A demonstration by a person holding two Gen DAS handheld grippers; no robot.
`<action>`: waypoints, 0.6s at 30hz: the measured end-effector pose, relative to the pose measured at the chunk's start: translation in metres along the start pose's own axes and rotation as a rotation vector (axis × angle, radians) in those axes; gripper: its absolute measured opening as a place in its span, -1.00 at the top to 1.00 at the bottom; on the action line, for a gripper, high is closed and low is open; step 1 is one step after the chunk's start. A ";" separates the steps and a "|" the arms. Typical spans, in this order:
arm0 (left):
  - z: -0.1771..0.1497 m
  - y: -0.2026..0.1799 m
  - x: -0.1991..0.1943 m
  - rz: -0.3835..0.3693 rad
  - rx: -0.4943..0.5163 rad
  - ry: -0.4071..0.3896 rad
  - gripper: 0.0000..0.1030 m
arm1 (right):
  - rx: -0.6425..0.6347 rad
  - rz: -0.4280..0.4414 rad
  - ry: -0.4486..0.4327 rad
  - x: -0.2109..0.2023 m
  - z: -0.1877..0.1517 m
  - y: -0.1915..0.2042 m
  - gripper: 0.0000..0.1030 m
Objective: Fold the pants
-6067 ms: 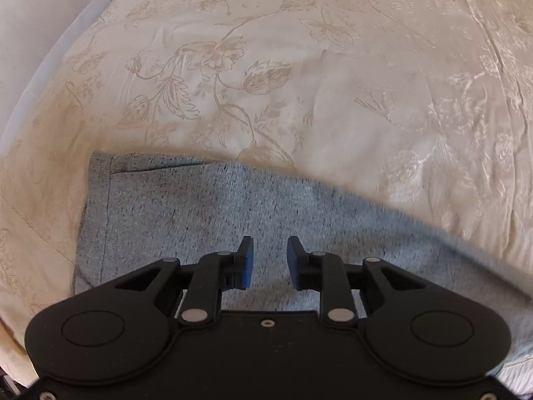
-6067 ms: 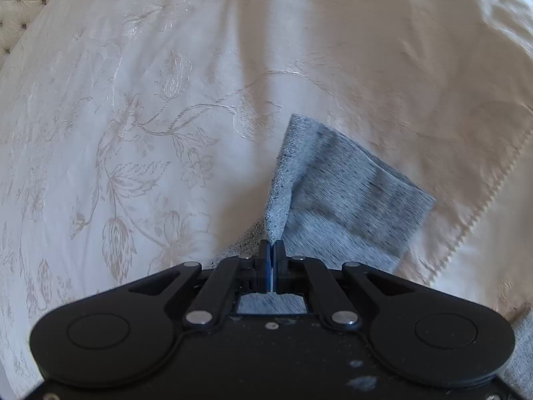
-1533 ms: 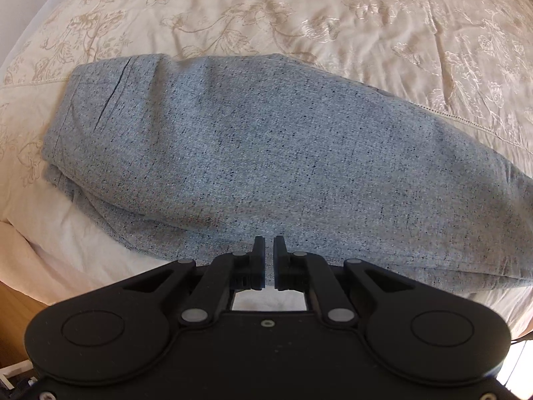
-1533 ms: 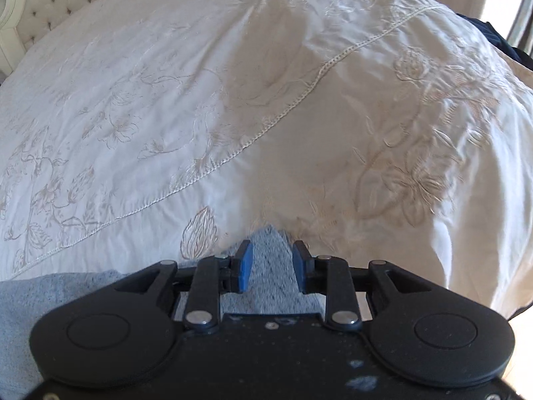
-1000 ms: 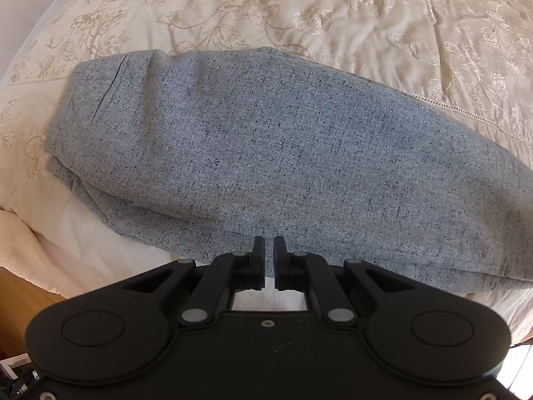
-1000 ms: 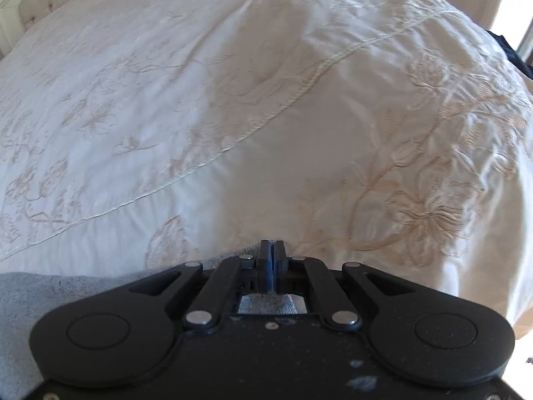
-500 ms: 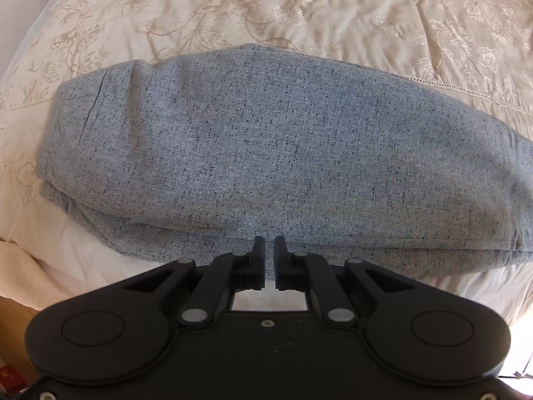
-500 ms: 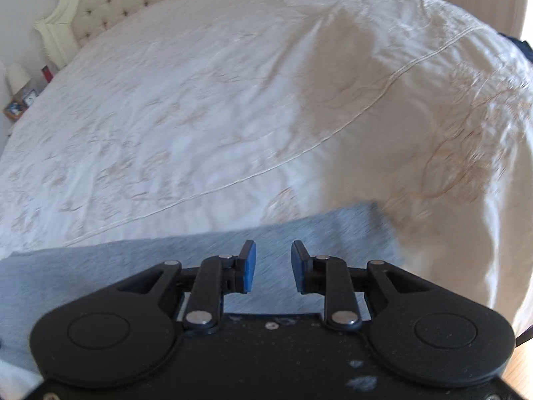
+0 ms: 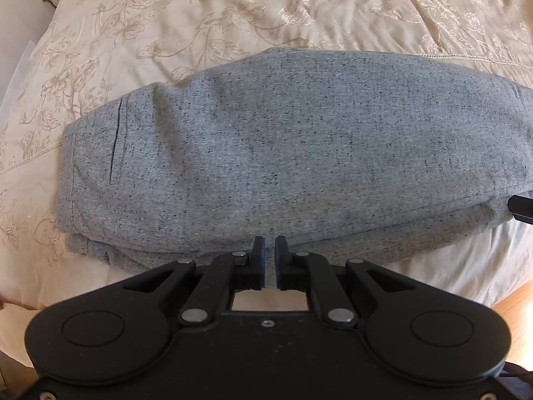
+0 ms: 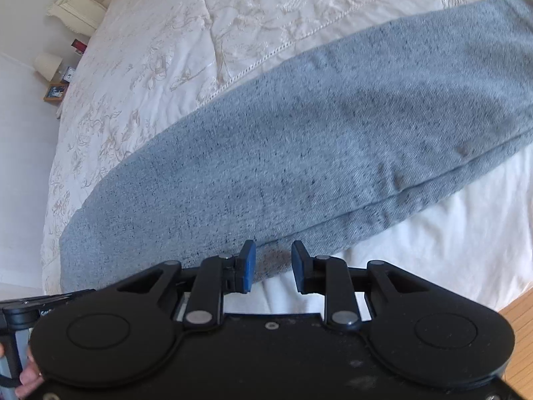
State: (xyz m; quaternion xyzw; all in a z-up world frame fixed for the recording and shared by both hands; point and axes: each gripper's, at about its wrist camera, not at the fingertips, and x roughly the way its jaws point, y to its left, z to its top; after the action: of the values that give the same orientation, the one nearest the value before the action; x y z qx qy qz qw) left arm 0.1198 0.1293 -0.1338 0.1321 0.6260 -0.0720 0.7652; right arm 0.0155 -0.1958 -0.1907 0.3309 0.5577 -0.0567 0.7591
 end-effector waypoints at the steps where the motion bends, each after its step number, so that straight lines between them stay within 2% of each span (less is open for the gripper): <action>1: 0.000 0.006 0.001 -0.001 -0.001 -0.001 0.74 | 0.021 -0.005 0.000 0.003 -0.003 0.003 0.47; 8: 0.000 0.046 0.010 -0.026 -0.044 0.002 0.74 | 0.143 -0.038 -0.051 0.026 -0.006 0.022 0.39; 12: -0.001 0.064 0.012 -0.040 -0.077 0.001 0.74 | 0.130 -0.060 -0.079 0.035 0.001 0.032 0.41; 14: -0.004 0.074 0.012 -0.055 -0.103 0.004 0.74 | 0.070 -0.081 -0.104 0.032 -0.002 0.043 0.91; 18: -0.013 0.093 0.013 -0.107 -0.183 0.019 0.74 | -0.027 -0.119 -0.134 0.016 -0.014 0.057 0.92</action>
State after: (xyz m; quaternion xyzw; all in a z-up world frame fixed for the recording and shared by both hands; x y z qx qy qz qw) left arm 0.1358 0.2228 -0.1386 0.0288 0.6432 -0.0539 0.7632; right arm 0.0359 -0.1388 -0.1816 0.2823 0.5251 -0.1160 0.7944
